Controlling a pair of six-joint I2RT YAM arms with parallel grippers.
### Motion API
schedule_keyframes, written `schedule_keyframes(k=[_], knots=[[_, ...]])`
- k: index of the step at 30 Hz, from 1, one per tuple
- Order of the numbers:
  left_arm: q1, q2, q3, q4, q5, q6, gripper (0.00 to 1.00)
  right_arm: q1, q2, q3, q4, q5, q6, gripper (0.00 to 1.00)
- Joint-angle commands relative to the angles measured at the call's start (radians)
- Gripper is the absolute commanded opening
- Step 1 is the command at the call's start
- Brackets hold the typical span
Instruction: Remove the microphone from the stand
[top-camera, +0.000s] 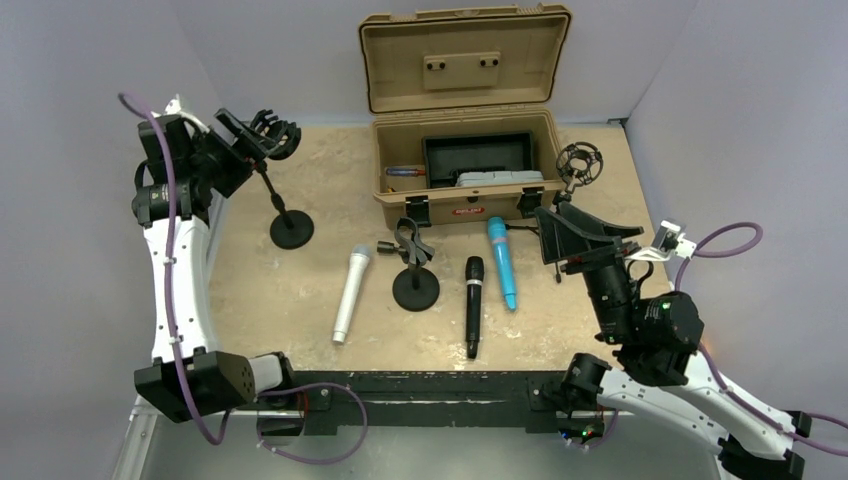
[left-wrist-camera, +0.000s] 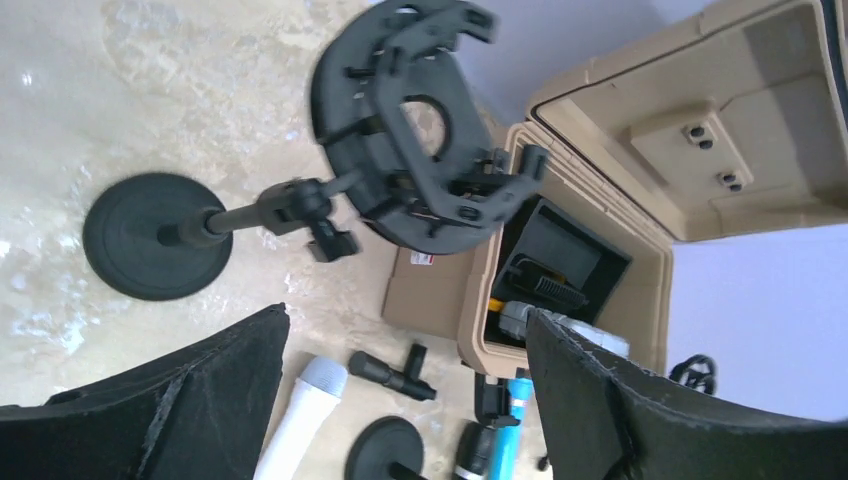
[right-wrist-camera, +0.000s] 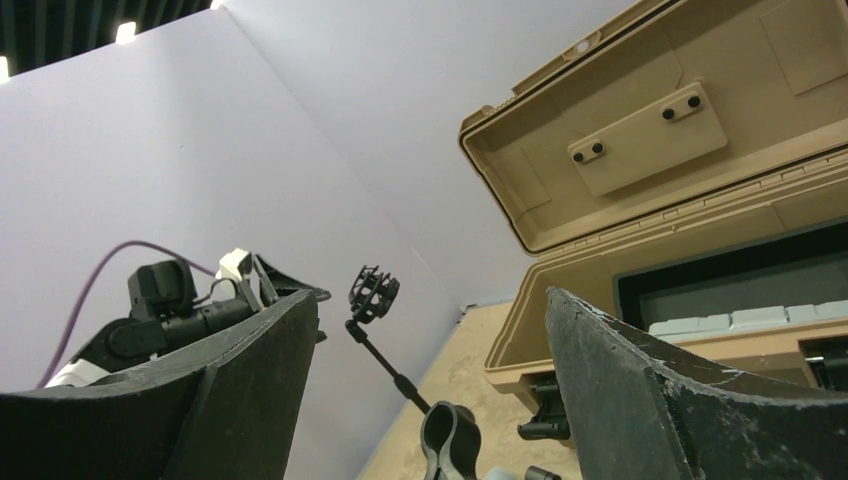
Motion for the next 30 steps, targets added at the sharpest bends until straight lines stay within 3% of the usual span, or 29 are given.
schedule_keyframes(k=[1,9,17,30], knots=[[0.111,-0.041,-0.096,0.166,0.189,-0.189,0.85,-0.002,0.025,0.045,0.013,-0.019,-0.006,0.82],[0.241,-0.071,-0.239,0.271,0.178,-0.36,0.75,-0.001,0.028,0.03,0.037,-0.021,-0.004,0.82],[0.254,-0.029,-0.334,0.533,0.186,-0.545,0.76,-0.001,0.043,0.036,0.04,-0.03,0.0,0.82],[0.198,0.083,-0.309,0.515,0.197,-0.464,0.65,-0.002,0.02,0.03,0.034,-0.021,0.008,0.82]])
